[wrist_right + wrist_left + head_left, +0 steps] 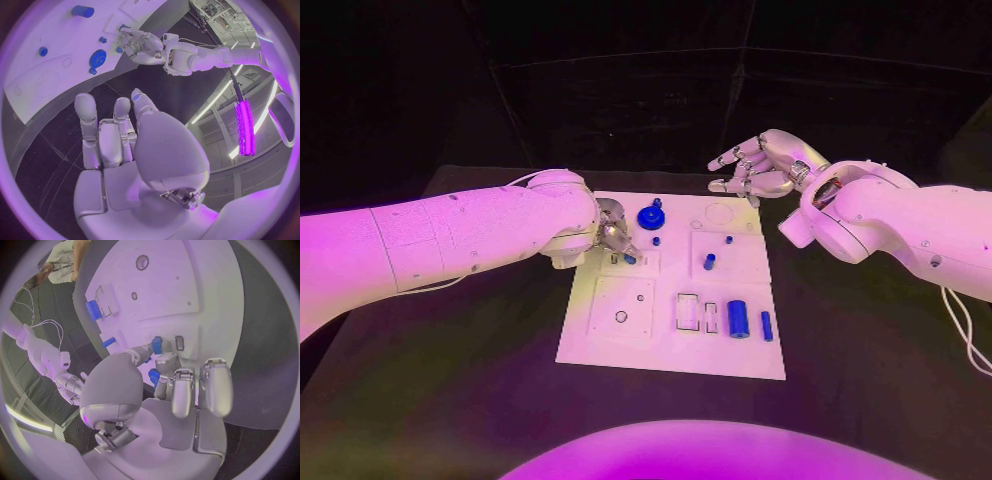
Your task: Assemble the parts on the task board
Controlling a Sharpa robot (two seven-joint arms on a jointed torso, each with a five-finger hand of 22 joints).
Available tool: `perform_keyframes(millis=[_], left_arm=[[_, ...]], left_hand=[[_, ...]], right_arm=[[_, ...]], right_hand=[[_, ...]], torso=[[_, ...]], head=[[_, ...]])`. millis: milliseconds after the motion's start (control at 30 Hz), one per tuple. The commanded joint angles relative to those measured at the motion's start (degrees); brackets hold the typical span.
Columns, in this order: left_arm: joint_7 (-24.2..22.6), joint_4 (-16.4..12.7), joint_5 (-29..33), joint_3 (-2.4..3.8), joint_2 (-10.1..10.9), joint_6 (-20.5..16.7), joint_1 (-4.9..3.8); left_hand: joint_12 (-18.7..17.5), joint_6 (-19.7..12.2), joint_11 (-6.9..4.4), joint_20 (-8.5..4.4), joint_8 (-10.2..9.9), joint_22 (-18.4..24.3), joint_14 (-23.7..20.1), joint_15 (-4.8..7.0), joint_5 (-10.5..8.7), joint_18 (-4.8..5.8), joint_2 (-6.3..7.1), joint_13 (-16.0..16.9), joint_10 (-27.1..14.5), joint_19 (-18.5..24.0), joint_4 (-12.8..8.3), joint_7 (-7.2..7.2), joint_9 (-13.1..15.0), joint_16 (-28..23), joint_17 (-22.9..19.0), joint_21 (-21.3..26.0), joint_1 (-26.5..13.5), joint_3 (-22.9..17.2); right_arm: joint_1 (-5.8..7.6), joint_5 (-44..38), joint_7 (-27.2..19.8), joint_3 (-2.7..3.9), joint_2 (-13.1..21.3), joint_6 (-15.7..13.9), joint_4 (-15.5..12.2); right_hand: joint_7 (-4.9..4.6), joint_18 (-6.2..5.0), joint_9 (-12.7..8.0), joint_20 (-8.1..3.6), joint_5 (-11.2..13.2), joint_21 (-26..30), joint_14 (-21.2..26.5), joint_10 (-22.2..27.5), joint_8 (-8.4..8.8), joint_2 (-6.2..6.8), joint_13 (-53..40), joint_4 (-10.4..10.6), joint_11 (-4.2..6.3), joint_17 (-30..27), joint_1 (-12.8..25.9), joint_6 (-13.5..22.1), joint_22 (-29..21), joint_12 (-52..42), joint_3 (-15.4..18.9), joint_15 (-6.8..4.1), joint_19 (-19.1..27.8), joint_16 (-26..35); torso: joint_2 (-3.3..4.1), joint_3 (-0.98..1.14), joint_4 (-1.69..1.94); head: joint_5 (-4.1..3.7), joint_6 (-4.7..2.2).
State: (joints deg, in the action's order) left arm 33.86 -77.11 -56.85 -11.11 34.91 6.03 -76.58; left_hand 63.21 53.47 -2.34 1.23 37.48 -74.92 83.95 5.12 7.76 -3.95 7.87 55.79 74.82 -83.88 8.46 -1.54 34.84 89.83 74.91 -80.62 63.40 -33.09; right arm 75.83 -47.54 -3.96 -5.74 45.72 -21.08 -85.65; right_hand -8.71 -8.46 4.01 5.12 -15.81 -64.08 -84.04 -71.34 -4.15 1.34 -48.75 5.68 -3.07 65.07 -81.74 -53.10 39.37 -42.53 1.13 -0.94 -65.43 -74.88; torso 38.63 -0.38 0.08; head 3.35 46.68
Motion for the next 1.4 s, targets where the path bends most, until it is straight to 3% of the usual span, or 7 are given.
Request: perform_keyframes(millis=[33, 700, 1100, 1400], left_arm=[[0.8, -0.1, -0.4, -0.14, 0.2, 0.3, 0.18], [0.7, -0.3, -0.4, -0.12, 0.3, -0.9, 0.12], [1.1, 0.6, -0.4, -0.12, -0.5, 0.5, 0.04], [1.3, 0.8, -0.4, -0.11, -0.7, 1.4, 0.0]], left_hand=[[0.5, 0.6, -0.03, -0.41, -0.1, -2.1, 6.0, 0.47, -0.07, 0.95, 0.06, 0.3, 0.5, -1.1, 0.2, -0.01, 0.0, 0.2, 15.1, -0.3, -0.8, 1.0], [1.5, 1.7, -0.29, -0.66, 0.1, -2.7, 6.0, 0.7, -0.13, 1.07, -0.37, 1.4, 1.4, -1.4, 1.8, 0.3, 0.0, 0.2, 15.1, -0.6, -3.0, 5.0], [1.8, 2.4, -0.36, -0.75, 0.5, -2.9, 6.0, 0.78, -0.26, 1.09, -0.72, 1.8, 1.7, -1.4, 4.2, 0.42, -0.1, 0.2, 15.1, -0.6, -5.1, 10.8], [1.7, 2.4, -0.37, -0.77, 0.5, -2.8, 6.0, 0.78, -0.25, 1.08, -0.92, 1.7, 1.6, -1.4, 4.5, 0.44, -0.1, 0.2, 15.1, -0.5, -5.0, 11.8]], right_arm=[[0.13, -0.2, -0.2, 0.04, 0.0, 0.2, -0.1], [0.13, -0.3, -0.2, 0.04, -0.1, 0.1, -0.1], [0.13, -0.4, 0.3, 0.04, 0.0, -0.5, -0.2], [0.14, -0.5, 0.7, 0.04, 0.2, -0.9, -0.3]], right_hand=[[0.16, -0.41, -0.1, -0.14, -0.4, 0.4, -1.1, -0.2, 0.22, -0.14, 0.0, 0.0, -0.06, 0.0, -0.1, 0.4, -0.1, 0.1, 0.3, -0.31, -0.2, 0.3], [0.16, -0.49, -0.1, -0.13, -0.5, 0.7, -1.1, -0.1, 0.21, -0.12, 0.2, 0.1, -0.08, -0.3, 0.1, 0.4, -0.6, 0.3, 0.4, -0.3, 0.0, 0.6], [0.15, -0.66, -0.1, -0.04, -0.9, 1.6, -0.9, 0.1, 0.15, -0.05, 0.5, 1.9, -0.17, -1.0, 2.4, 0.5, -1.8, 0.9, 1.9, -0.22, 0.3, 1.3], [0.15, -0.77, 0.0, -0.03, -1.4, 2.2, -0.8, 0.4, 0.11, -0.14, 0.9, 2.6, -0.19, -1.7, 3.1, 0.4, -2.6, 1.4, 2.5, -0.2, 0.6, 1.9]], torso=[[-0.03, 0.02, 0.06], [0.03, 0.05, -0.02], [0.04, 0.04, -0.03], [0.03, 0.03, 0.0]], head=[[0.02, 0.02], [0.02, 0.11], [-0.11, 0.27], [-0.21, 0.37]])
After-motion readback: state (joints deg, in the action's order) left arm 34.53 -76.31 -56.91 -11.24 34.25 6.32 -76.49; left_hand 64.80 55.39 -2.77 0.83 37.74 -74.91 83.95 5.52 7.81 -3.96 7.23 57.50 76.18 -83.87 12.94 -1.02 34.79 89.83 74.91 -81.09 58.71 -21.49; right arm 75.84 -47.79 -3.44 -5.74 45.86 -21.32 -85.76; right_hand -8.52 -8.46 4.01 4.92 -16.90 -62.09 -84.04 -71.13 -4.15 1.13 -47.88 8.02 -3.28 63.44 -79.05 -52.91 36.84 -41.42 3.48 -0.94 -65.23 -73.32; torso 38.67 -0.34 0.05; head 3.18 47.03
